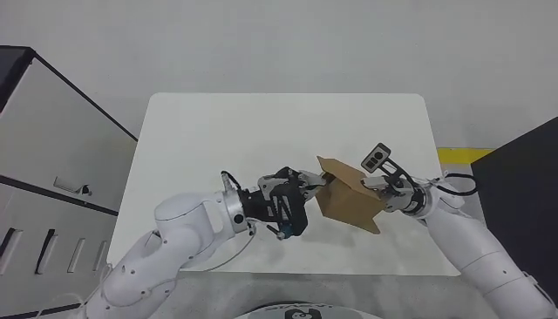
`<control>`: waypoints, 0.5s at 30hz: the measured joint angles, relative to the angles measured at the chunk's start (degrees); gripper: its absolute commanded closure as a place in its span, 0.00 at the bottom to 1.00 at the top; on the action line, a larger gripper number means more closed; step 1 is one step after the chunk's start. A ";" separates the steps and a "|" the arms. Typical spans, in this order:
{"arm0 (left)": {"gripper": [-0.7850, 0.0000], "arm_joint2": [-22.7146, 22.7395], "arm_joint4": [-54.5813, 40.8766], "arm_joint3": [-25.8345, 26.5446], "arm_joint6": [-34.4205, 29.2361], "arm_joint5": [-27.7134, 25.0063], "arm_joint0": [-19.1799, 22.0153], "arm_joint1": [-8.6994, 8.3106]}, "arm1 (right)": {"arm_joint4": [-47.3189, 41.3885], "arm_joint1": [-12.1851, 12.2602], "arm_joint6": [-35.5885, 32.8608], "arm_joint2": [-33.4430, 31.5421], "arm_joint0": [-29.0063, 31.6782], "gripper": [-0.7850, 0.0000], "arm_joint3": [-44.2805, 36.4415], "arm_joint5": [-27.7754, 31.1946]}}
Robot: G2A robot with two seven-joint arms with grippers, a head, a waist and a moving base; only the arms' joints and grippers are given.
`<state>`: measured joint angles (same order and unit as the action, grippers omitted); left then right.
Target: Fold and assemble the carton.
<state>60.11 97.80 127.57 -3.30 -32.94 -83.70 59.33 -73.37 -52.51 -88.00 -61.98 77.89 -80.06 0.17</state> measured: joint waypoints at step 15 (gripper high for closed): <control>1.00 0.78 -0.12 -0.66 0.62 0.34 -0.46 -0.01 | -1.02 0.75 0.00 1.14 0.17 1.00 -0.50 0.58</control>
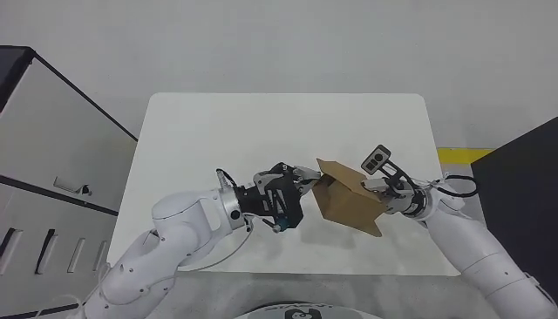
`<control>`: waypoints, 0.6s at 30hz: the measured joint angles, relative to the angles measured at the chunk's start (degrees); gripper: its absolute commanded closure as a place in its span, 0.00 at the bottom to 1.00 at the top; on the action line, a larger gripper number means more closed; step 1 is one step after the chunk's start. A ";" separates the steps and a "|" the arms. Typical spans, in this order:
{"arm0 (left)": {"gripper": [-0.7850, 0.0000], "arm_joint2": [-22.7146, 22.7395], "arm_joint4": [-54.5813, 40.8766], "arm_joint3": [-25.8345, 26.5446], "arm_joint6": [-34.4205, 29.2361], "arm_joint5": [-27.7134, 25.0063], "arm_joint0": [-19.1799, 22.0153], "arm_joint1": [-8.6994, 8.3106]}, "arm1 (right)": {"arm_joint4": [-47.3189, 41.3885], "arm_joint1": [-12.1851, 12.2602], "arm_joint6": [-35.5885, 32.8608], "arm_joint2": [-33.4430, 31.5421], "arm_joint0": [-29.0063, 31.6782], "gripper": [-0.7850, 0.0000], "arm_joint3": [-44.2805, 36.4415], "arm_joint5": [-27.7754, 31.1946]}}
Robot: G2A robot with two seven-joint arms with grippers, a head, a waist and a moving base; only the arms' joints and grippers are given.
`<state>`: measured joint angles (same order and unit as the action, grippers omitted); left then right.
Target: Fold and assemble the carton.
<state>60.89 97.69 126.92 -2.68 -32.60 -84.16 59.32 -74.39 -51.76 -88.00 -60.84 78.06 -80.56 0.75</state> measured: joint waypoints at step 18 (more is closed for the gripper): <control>1.00 -4.73 2.73 -0.39 -0.88 -1.15 2.56 0.69 | -0.03 0.83 0.00 1.03 0.12 1.00 0.18 0.76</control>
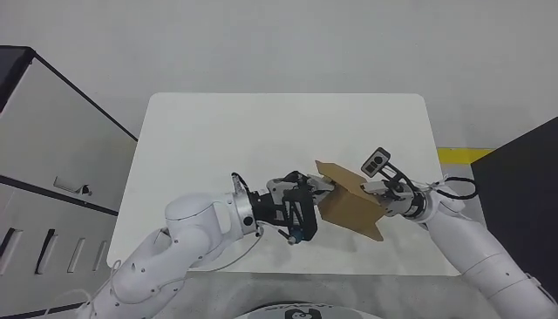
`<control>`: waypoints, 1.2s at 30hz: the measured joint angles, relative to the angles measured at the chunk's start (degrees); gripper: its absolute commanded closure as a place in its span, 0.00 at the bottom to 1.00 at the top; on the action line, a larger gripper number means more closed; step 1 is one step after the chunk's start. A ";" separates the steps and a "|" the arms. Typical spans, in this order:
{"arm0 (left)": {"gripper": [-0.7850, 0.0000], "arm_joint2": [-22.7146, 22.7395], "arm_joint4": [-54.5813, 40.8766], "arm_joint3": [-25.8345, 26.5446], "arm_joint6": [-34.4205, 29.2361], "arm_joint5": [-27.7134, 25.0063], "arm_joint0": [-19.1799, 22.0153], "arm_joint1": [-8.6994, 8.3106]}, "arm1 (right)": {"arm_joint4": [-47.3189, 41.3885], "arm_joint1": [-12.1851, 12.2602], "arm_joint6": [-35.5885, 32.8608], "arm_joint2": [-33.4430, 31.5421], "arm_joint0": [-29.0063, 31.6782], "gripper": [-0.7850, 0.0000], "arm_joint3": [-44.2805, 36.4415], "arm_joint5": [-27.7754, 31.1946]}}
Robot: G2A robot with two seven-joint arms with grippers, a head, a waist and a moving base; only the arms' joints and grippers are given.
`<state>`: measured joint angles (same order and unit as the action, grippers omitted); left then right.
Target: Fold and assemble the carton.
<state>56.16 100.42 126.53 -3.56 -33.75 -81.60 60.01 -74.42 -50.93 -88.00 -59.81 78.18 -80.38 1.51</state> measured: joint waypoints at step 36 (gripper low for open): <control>1.00 -1.11 -0.20 -0.47 0.57 -2.12 0.35 0.16 | -0.19 1.27 0.00 1.55 0.55 1.00 -1.46 3.20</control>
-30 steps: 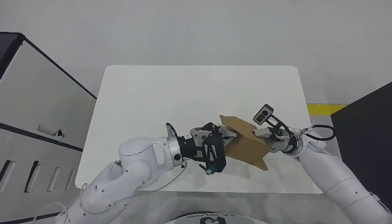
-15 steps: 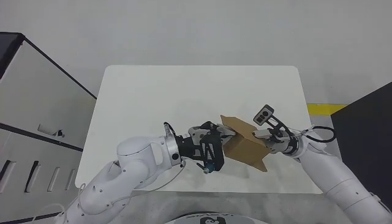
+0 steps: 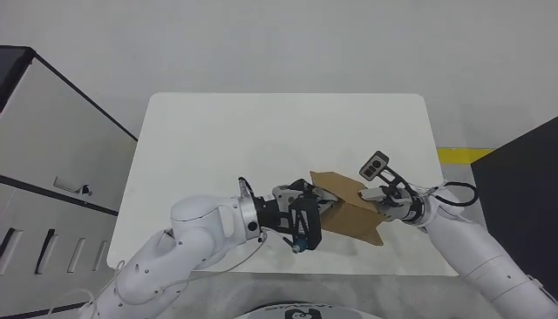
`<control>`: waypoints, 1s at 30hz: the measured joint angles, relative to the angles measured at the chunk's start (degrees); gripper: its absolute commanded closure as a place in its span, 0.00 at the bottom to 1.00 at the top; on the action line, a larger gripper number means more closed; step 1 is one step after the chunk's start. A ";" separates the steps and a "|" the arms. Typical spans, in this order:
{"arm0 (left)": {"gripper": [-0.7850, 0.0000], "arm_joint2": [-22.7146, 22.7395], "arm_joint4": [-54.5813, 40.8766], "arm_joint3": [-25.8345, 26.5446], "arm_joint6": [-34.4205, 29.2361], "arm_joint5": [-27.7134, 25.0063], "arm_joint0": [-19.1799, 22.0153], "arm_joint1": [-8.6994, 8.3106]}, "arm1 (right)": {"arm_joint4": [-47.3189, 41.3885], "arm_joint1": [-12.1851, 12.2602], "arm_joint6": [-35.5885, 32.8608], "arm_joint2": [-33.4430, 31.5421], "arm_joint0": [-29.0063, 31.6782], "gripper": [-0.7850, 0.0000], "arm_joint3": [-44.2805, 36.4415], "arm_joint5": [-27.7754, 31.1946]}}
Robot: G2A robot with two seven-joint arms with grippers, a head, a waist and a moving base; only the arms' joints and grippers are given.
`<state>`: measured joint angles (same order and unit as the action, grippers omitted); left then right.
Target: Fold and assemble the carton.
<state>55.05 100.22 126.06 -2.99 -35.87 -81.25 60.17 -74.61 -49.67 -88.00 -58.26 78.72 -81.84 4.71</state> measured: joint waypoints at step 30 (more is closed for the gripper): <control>1.00 6.78 -1.38 4.20 -0.33 2.33 -3.54 -0.82 | -3.80 1.26 0.00 -1.54 1.14 1.00 0.64 1.05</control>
<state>61.83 98.84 130.26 -3.32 -33.54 -84.78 59.35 -78.42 -48.40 -88.00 -59.79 79.86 -81.20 5.76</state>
